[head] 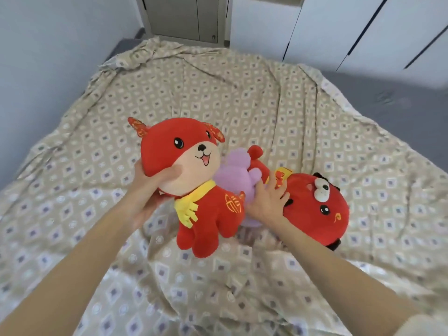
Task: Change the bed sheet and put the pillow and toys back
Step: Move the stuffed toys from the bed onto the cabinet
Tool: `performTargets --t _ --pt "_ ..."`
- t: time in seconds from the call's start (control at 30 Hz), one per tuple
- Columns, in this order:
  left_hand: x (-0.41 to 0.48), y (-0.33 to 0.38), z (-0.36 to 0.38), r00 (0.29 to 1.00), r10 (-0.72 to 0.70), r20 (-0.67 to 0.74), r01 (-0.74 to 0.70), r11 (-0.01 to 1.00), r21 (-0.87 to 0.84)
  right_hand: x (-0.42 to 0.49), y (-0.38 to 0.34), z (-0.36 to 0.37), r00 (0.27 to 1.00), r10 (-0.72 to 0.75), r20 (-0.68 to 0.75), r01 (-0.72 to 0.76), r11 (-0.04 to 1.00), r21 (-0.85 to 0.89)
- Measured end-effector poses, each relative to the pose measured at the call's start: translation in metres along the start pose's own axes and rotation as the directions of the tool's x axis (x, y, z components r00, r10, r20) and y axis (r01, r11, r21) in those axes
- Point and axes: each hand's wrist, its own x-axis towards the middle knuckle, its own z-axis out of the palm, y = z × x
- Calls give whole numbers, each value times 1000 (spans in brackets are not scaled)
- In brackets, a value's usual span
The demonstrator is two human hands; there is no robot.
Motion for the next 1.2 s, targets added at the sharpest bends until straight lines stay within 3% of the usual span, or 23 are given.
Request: performTargets --t 0.13,0.23,0.53,0.73,0.9,1.07,1.13,1.2 --pt "5 -3 23 999 -8 36 7 1000 23 26 9 -4 926 166 340 -212 972 101" --pt "8 -13 30 999 -30 37 28 999 44 24 15 9 862 221 456 -248 969 -1" --pt "-1 -34 30 997 -63 46 57 992 115 4 28 29 913 19 408 19 996 -89" --pt "-7 -31 32 996 -63 61 54 990 134 -6 35 29 940 -52 337 87 992 -90" --pt "-6 -26 32 996 -53 73 44 991 126 -1 41 20 908 -143 395 283 904 -321" --pt "-3 -26 34 997 -46 64 39 994 106 4 39 20 915 -39 403 71 995 -66" --pt "-2 -26 34 997 -46 59 40 994 105 6 43 20 924 -75 376 81 997 -1" --pt "-3 -27 34 997 -46 56 40 994 102 4 49 22 945 -179 273 187 982 -2"
